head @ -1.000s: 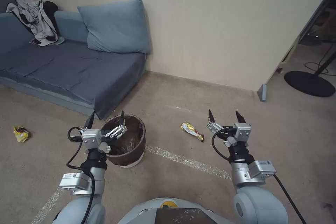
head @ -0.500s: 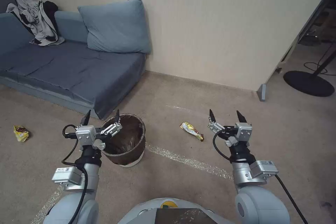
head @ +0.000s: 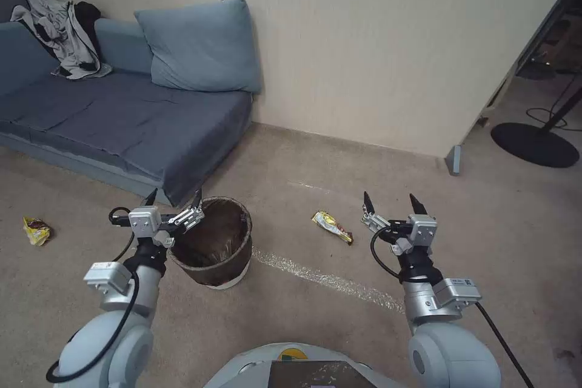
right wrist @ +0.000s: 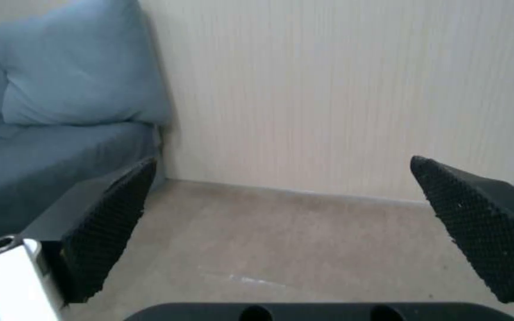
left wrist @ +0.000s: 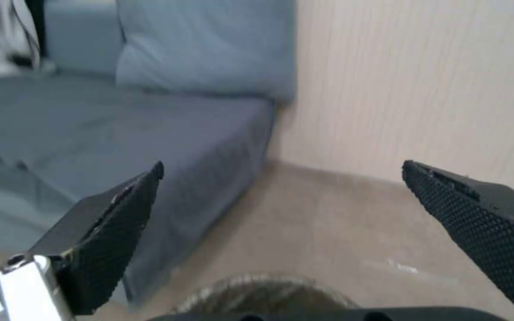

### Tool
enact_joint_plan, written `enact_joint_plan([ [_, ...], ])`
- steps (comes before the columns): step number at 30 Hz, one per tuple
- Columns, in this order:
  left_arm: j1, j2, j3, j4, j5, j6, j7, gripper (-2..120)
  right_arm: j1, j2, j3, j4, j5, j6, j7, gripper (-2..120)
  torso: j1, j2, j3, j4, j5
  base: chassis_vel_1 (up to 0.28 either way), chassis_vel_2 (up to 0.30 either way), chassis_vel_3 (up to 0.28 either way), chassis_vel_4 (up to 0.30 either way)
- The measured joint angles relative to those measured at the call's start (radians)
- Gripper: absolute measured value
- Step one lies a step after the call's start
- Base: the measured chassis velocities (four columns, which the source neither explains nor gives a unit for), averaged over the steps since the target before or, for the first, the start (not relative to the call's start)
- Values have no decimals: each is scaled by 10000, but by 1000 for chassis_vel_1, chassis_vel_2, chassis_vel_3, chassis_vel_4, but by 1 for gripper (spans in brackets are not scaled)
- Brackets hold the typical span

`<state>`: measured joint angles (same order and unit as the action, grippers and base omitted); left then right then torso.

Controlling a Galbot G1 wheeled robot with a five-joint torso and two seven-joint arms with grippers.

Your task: Pick up the trash bin, then pick up the garbage from the floor and place it into the trash bin.

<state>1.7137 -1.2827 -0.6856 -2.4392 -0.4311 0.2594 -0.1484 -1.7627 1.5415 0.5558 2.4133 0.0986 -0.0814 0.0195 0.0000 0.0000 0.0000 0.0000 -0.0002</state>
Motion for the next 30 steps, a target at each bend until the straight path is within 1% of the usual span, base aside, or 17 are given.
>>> enact_joint_plan([
  [2, -287, 375, 42, 324, -304, 195, -232, 100, -14, -13, -3, -47, 152, -67, -47, 100, 0, 0, 0, 0, -1, 0, 0, 0, 0],
  [4, -704, 775, 80, 826, -542, 346, -337, 100, 18, -47, 5, -155, 273, -99, -110, 100, 0, 0, 1, 0, -1, 0, 0, 0, 0],
  [5, -704, 775, 80, 826, -542, 346, -337, 100, 18, -47, 5, -155, 273, -99, -110, 100, 0, 0, 1, 0, -1, 0, 0, 0, 0],
  [8, -1317, 1242, 162, 1534, -838, 769, -502, 100, 106, -160, 59, -303, 427, -119, -141, 100, 0, 0, 1, 1, 0, 0, 0, 0, 0],
  [9, -1317, 1242, 162, 1534, -838, 769, -502, 100, 106, -160, 59, -303, 427, -119, -141, 100, 0, 0, 1, 1, 0, 0, 0, 0, 0],
  [11, -1829, 1497, 196, 2085, -981, 932, -535, 100, 124, -236, 103, -320, 519, -194, -147, 100, 0, 0, 0, -1, -1, 0, 0, 0, 0],
  [12, -1829, 1497, 196, 2085, -981, 932, -535, 100, 124, -236, 103, -320, 519, -194, -147, 100, 0, 0, 0, -1, -1, 0, 0, 0, 0],
  [15, -2517, 1804, 286, 2848, -1257, 1317, -605, 100, 103, -242, 128, -377, 543, -218, -145, 100, 0, 0, 0, -1, 0, 0, 0, 0, 0],
  [16, -2517, 1804, 286, 2848, -1257, 1317, -605, 100, 103, -242, 128, -377, 543, -218, -145, 100, 0, 0, 0, -1, 0, 0, 0, 0, 0],
  [19, -2928, 1934, 423, 3319, -1795, 1838, -788, 100, 83, -112, 126, -475, 434, -180, -141, 100, 0, 0, 1, 2, 0, 0, 0, 0, 0],
  [20, -2928, 1934, 423, 3319, -1795, 1838, -788, 100, 83, -112, 126, -475, 434, -180, -141, 100, 0, 0, 1, 2, 0, 0, 0, 0, 0],
  [22, -3098, 1956, 518, 3545, -1951, 2081, -904, 100, 68, -30, 99, -512, 326, -143, -142, 100, 0, 0, 1, 0, 0, 0, 0, 0, 0],
  [28, -3237, 2020, 665, 3924, -1970, 2473, -996, 100, 101, 6, 60, -645, 173, -66, -164, 100, 0, 0, 1, 0, 2, 0, 0, 0, 0],
  [30, -3235, 1968, 738, 3994, -1959, 2730, -1241, 100, 114, 32, 19, -703, 92, -33, -178, 100, 0, 0, 1, 0, 2, 0, 0, 0, 0],
])
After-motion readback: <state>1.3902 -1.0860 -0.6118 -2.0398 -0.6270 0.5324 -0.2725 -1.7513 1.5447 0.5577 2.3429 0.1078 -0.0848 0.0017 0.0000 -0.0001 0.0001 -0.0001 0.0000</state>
